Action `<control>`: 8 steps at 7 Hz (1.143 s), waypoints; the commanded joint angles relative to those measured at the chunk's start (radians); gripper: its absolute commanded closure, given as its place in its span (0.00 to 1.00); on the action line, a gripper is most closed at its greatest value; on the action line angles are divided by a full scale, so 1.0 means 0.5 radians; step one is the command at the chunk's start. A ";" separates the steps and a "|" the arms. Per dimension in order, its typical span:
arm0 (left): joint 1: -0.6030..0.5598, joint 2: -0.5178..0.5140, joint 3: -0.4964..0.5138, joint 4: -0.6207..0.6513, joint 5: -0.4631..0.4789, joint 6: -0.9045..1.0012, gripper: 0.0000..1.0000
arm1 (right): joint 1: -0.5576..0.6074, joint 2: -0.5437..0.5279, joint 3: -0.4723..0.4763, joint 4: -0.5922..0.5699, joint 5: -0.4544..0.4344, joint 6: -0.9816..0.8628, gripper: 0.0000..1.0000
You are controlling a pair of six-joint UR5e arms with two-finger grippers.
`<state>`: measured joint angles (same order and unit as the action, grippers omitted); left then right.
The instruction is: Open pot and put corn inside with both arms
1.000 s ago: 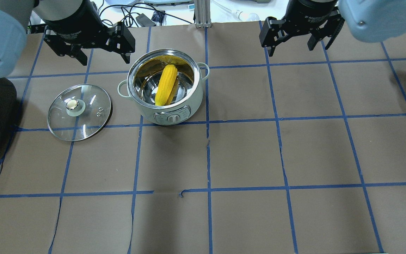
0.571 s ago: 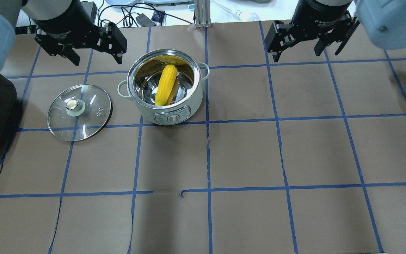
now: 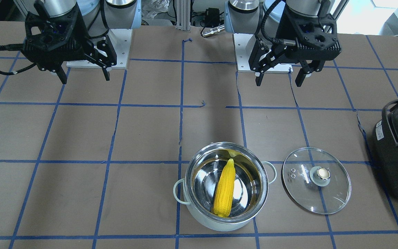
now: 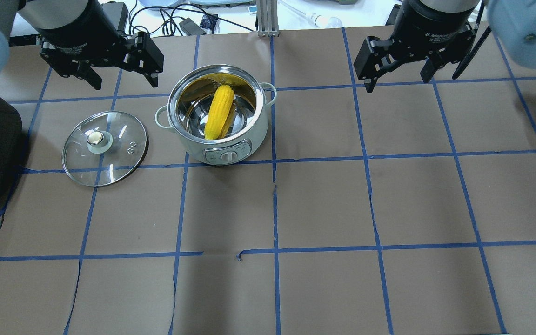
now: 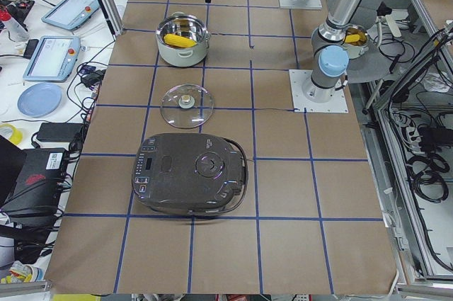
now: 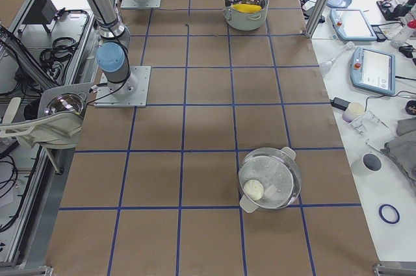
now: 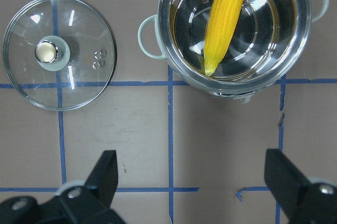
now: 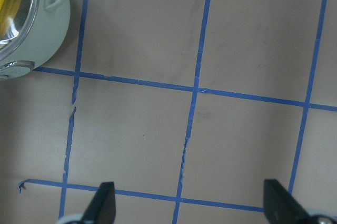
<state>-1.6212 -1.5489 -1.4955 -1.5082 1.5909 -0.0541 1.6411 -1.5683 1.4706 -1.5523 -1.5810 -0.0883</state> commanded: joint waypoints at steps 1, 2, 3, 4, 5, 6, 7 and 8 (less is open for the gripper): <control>-0.001 -0.001 0.000 0.000 0.000 -0.002 0.00 | -0.015 0.004 0.001 -0.006 0.002 -0.060 0.02; -0.004 0.002 -0.009 0.001 -0.003 -0.002 0.00 | -0.021 0.007 0.001 -0.018 0.023 -0.057 0.02; -0.007 0.005 -0.012 0.001 0.000 -0.002 0.00 | -0.054 0.001 0.001 -0.015 0.024 -0.048 0.02; -0.004 0.002 -0.012 0.001 -0.003 -0.002 0.00 | -0.058 -0.002 -0.002 -0.022 0.024 0.007 0.03; -0.004 0.005 -0.012 0.001 -0.003 -0.002 0.00 | -0.061 -0.005 -0.005 -0.019 0.024 0.078 0.02; -0.007 0.005 -0.012 0.001 -0.003 -0.002 0.00 | -0.061 -0.005 -0.005 -0.019 0.024 0.084 0.02; -0.007 0.005 -0.012 0.001 -0.003 -0.002 0.00 | -0.061 -0.005 -0.005 -0.019 0.024 0.084 0.02; -0.007 0.005 -0.012 0.001 -0.003 -0.002 0.00 | -0.061 -0.005 -0.005 -0.019 0.024 0.085 0.02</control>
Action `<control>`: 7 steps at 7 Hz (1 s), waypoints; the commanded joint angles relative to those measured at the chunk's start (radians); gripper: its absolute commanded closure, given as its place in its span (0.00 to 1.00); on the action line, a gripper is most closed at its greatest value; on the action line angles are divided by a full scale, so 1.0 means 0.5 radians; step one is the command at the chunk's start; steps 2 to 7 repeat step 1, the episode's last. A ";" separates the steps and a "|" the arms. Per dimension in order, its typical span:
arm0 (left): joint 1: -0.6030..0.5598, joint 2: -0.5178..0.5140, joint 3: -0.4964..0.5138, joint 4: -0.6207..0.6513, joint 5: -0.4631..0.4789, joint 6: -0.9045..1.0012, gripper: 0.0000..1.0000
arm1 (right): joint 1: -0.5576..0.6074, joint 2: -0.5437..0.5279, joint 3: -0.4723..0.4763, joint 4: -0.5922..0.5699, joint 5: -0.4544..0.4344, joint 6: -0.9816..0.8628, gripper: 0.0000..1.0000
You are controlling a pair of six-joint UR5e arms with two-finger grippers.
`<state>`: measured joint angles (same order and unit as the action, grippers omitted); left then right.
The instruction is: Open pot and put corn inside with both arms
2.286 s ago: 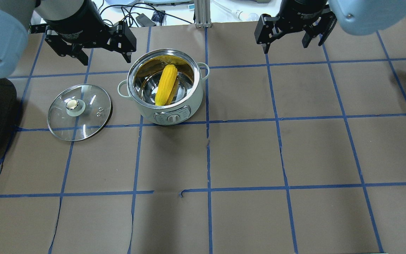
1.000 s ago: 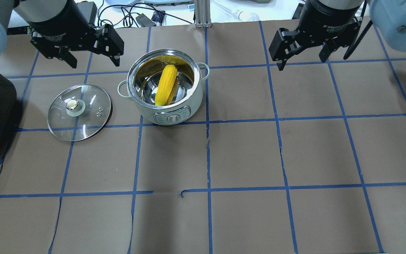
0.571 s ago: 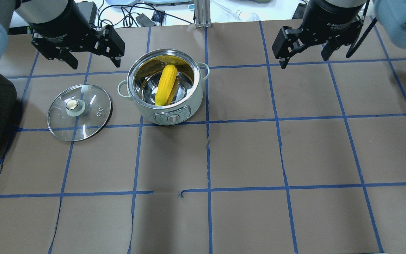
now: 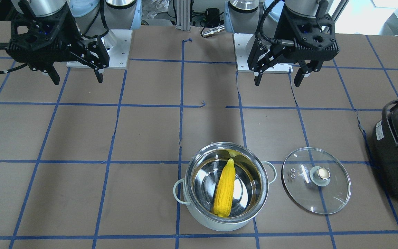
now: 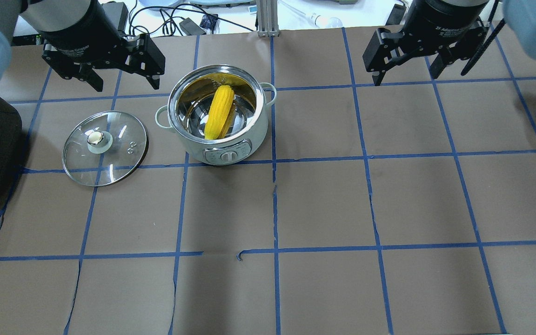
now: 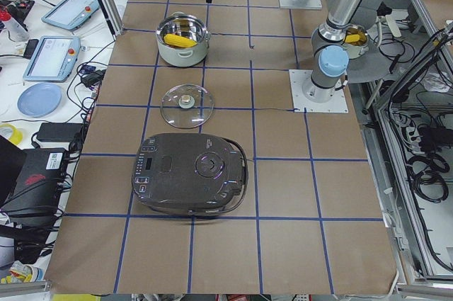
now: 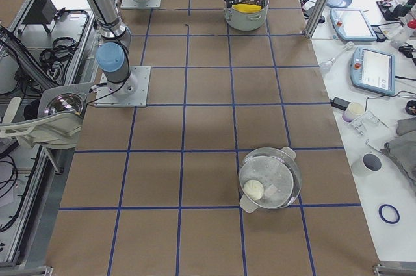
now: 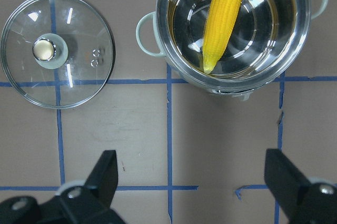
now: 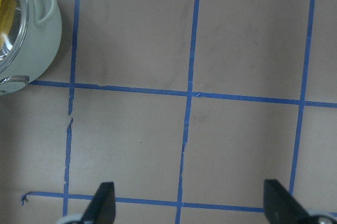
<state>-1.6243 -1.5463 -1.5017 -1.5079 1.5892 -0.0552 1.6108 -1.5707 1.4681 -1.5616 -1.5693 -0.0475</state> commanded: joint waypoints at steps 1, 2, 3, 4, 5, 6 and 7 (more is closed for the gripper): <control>0.000 0.000 0.000 0.000 0.000 0.000 0.00 | 0.000 0.000 0.000 0.000 0.000 0.003 0.01; 0.000 0.000 0.000 0.000 0.000 0.000 0.00 | 0.000 0.000 0.000 0.000 0.000 0.003 0.01; 0.000 0.000 0.000 0.000 0.000 0.000 0.00 | 0.000 0.000 0.000 0.000 0.000 0.003 0.01; 0.000 0.000 0.000 0.000 0.000 0.000 0.00 | 0.000 0.000 0.000 0.000 0.000 0.003 0.01; 0.000 0.000 0.000 0.000 0.000 0.000 0.00 | 0.000 0.000 0.000 0.000 0.000 0.003 0.01; 0.000 0.000 0.000 0.000 0.000 0.000 0.00 | 0.000 0.000 0.000 0.000 0.000 0.003 0.01; 0.000 0.000 0.000 0.000 0.000 0.000 0.00 | 0.000 0.000 0.000 0.000 0.000 0.003 0.01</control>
